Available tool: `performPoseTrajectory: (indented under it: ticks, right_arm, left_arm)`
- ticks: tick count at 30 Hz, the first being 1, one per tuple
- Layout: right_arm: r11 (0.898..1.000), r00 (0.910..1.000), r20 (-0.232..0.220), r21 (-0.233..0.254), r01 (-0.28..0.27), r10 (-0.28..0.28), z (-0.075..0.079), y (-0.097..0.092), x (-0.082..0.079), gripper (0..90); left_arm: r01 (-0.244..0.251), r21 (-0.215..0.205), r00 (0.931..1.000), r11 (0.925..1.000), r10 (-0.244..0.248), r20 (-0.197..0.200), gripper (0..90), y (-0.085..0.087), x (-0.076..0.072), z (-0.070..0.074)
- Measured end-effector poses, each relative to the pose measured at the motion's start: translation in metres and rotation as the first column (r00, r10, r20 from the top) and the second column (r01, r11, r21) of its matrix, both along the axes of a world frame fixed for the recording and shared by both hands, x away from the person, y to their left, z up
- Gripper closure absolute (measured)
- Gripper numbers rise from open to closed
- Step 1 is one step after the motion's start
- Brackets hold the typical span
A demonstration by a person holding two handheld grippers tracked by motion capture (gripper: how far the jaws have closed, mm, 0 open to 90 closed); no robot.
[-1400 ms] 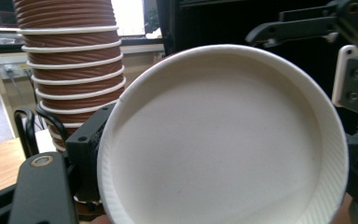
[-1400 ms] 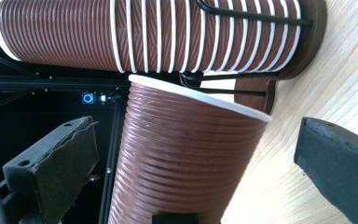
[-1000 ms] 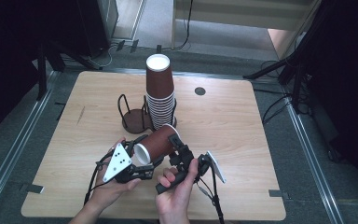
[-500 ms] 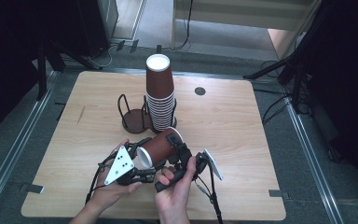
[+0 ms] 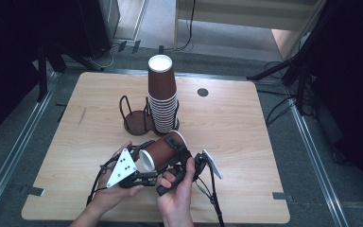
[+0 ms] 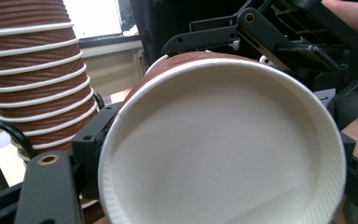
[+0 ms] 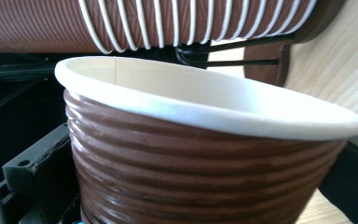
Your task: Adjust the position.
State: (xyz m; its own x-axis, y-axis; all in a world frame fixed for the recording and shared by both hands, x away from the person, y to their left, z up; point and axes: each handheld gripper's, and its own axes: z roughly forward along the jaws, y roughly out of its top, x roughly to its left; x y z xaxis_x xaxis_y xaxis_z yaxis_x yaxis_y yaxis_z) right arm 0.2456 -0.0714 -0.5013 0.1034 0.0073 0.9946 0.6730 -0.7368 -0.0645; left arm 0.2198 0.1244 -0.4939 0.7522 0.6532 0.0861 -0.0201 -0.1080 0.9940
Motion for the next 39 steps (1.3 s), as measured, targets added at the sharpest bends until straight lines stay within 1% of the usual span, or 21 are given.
performPoseTrajectory:
  ticks: [1, 3, 4, 7, 9, 11, 14, 16, 21, 24, 26, 27, 29, 32, 33, 36, 37, 39]
  right_arm:
    - [1.000, 1.0000, -0.005, 0.000, 0.007, -0.007, 0.001, 0.000, -0.001, 3.4]
    - [1.000, 1.0000, 0.006, 0.007, 0.007, -0.007, 0.001, -0.001, -0.001, 5.4]
    - [1.000, 0.9999, 0.003, 0.013, 0.015, -0.015, 0.002, 0.000, -0.001, 6.0]
    - [1.000, 0.9997, 0.016, 0.007, 0.018, -0.018, 0.002, 0.000, -0.002, 7.3]
    - [1.000, 0.9995, 0.030, 0.004, 0.009, -0.009, 0.003, 0.001, -0.004, 8.4]
    - [1.000, 0.9992, 0.039, 0.009, 0.002, -0.002, 0.002, 0.002, -0.005, 8.9]
    - [1.000, 0.9985, 0.054, 0.025, 0.000, -0.002, 0.001, 0.002, -0.006, 9.8]
    - [0.999, 0.9977, 0.067, 0.042, 0.007, -0.009, 0.001, 0.001, -0.006, 10.0]
    - [0.998, 0.9950, 0.097, 0.055, 0.018, -0.023, 0.003, -0.003, -0.006, 10.5]
    - [0.998, 0.9931, 0.112, 0.058, 0.030, -0.036, 0.003, -0.006, -0.005, 10.9]
    - [0.996, 0.9887, 0.140, 0.077, 0.042, -0.052, 0.004, -0.008, -0.006, 11.3]
    - [0.996, 0.9852, 0.162, 0.077, 0.046, -0.058, 0.004, -0.009, -0.006, 11.4]
    - [0.996, 0.9815, 0.181, 0.070, 0.049, -0.061, 0.005, -0.010, -0.007, 11.6]
    - [0.996, 0.9800, 0.187, 0.062, 0.057, -0.068, 0.005, -0.012, -0.006, 11.6]
    - [0.996, 0.9803, 0.185, 0.070, 0.058, -0.070, 0.005, -0.013, -0.005, 11.6]
    - [0.995, 0.9785, 0.188, 0.064, 0.074, -0.085, 0.005, -0.015, -0.004, 11.6]
    - [0.995, 0.9783, 0.187, 0.067, 0.078, -0.089, 0.006, -0.016, -0.004, 11.6]
    - [0.994, 0.9767, 0.189, 0.054, 0.093, -0.102, 0.005, -0.017, -0.002, 11.7]
  left_arm:
    - [-0.002, -0.010, 1.0000, 0.9999, 0.002, 0.003, 21.7, 0.000, 0.000, 0.000]
    - [0.001, -0.030, 1.0000, 0.9995, -0.001, 0.002, 20.7, 0.001, 0.001, -0.001]
    - [0.000, -0.035, 1.0000, 0.9994, 0.000, 0.000, 20.2, 0.000, 0.001, -0.001]
    - [-0.006, -0.032, 1.0000, 0.9995, 0.006, 0.004, 19.2, 0.001, -0.001, 0.000]
    - [-0.001, -0.028, 1.0000, 0.9996, 0.001, 0.004, 18.7, 0.003, -0.002, 0.001]
    - [-0.001, -0.027, 1.0000, 0.9996, 0.001, -0.001, 18.3, 0.004, -0.002, 0.001]
    - [-0.008, -0.015, 1.0000, 0.9999, 0.008, 0.000, 16.0, 0.006, -0.003, 0.002]
    - [-0.002, -0.013, 1.0000, 0.9999, 0.002, 0.002, 15.4, 0.008, -0.003, 0.002]
    - [0.007, -0.015, 1.0000, 0.9999, -0.007, 0.004, 14.2, 0.010, -0.004, 0.003]
    - [0.012, -0.014, 0.9999, 0.9998, -0.012, 0.003, 14.1, 0.010, -0.004, 0.002]
    - [0.012, -0.024, 0.9999, 0.9996, -0.012, -0.001, 13.7, 0.011, -0.005, 0.003]
    - [0.010, -0.023, 0.9999, 0.9997, -0.010, -0.002, 13.6, 0.012, -0.005, 0.003]
    - [0.013, -0.022, 0.9999, 0.9997, -0.013, -0.010, 11.7, 0.013, -0.005, 0.003]
    - [0.016, -0.021, 0.9997, 0.9997, -0.017, -0.017, 10.4, 0.013, -0.006, 0.003]
    - [0.020, -0.020, 0.9995, 0.9996, -0.020, -0.022, 9.4, 0.014, -0.007, 0.003]
    - [0.028, -0.017, 0.9993, 0.9995, -0.028, -0.025, 8.1, 0.014, -0.008, 0.003]
    - [0.034, -0.017, 0.9991, 0.9993, -0.034, -0.026, 6.7, 0.015, -0.008, 0.003]
    - [0.045, -0.014, 0.9983, 0.9989, -0.045, -0.035, 1.1, 0.015, -0.008, 0.002]
